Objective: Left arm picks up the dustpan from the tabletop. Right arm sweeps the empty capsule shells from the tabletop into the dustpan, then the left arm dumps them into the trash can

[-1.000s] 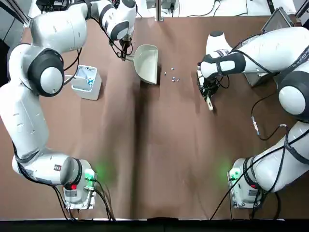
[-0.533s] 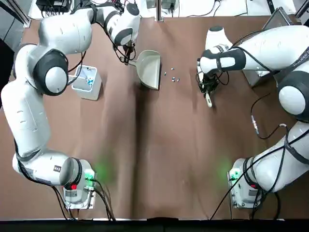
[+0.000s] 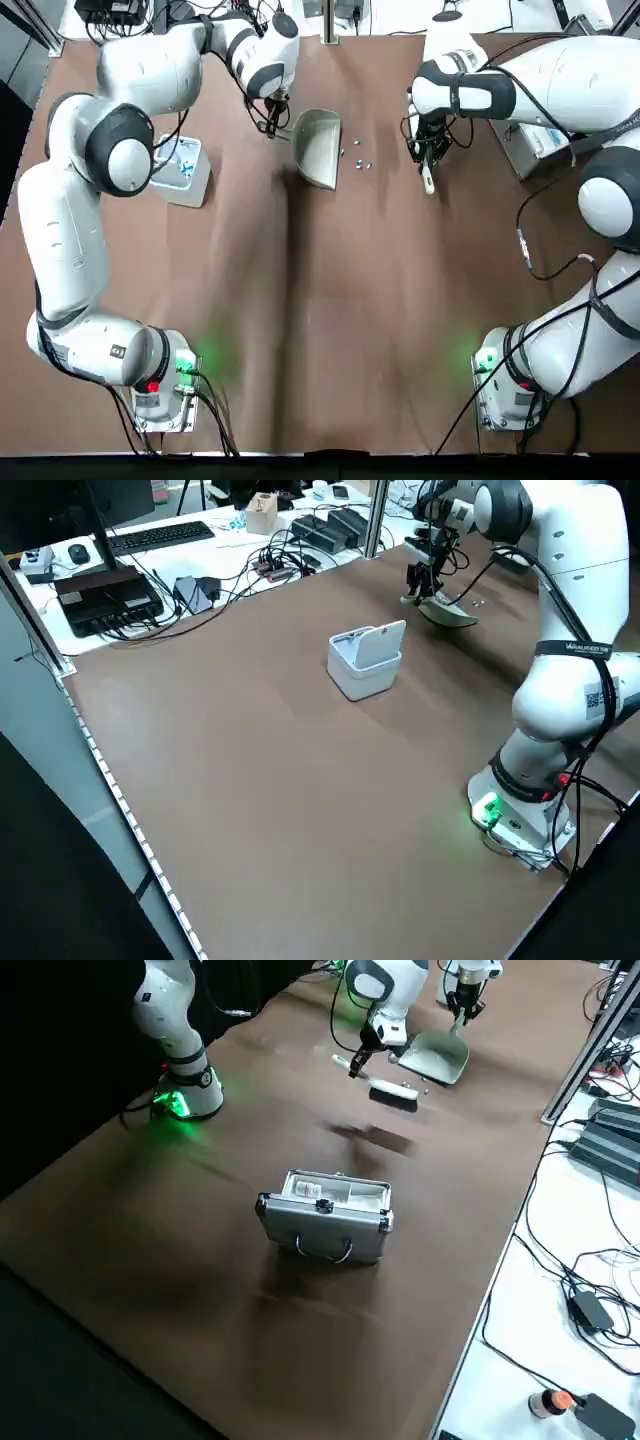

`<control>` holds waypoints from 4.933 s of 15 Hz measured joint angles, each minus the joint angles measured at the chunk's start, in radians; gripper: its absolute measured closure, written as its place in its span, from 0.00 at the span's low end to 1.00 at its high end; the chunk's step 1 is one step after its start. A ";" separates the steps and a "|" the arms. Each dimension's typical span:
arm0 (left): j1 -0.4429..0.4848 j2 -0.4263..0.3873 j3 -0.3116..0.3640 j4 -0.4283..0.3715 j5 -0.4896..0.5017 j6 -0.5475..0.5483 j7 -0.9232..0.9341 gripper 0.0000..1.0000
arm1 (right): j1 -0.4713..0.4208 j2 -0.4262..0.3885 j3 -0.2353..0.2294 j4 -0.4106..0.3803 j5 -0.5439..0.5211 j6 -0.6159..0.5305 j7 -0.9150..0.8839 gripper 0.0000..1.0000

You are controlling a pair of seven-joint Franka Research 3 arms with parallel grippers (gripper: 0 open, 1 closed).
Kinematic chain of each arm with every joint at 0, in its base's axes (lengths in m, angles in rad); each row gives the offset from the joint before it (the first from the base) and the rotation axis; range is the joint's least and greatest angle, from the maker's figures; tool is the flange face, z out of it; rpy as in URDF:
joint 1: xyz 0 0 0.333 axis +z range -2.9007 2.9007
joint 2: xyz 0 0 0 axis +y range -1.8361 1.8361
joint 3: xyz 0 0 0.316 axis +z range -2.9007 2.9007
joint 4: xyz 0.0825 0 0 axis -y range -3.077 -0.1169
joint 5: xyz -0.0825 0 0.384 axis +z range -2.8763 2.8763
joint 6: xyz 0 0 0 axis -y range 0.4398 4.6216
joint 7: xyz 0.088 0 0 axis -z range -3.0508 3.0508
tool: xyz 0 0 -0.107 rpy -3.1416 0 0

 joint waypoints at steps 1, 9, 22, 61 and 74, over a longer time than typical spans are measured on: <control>-0.007 0.004 0.001 0.002 0.000 0.000 0.000 0.67 | 0.000 0.001 0.000 0.006 0.000 -0.001 0.005 0.74; -0.028 0.030 0.009 0.015 0.000 -0.002 -0.002 0.67 | 0.060 0.132 0.004 0.152 0.000 0.001 0.176 0.74; -0.143 0.031 0.112 0.025 0.000 -0.004 -0.008 0.67 | 0.154 0.386 0.005 0.459 0.000 -0.210 0.317 0.74; -0.158 0.031 0.115 0.045 0.045 -0.048 -0.014 0.67 | 0.190 0.393 0.010 0.409 0.218 -0.025 0.243 0.74; -0.159 0.031 0.115 0.045 0.047 -0.048 -0.014 0.67 | 0.238 0.459 0.011 0.496 0.264 -0.021 0.305 0.74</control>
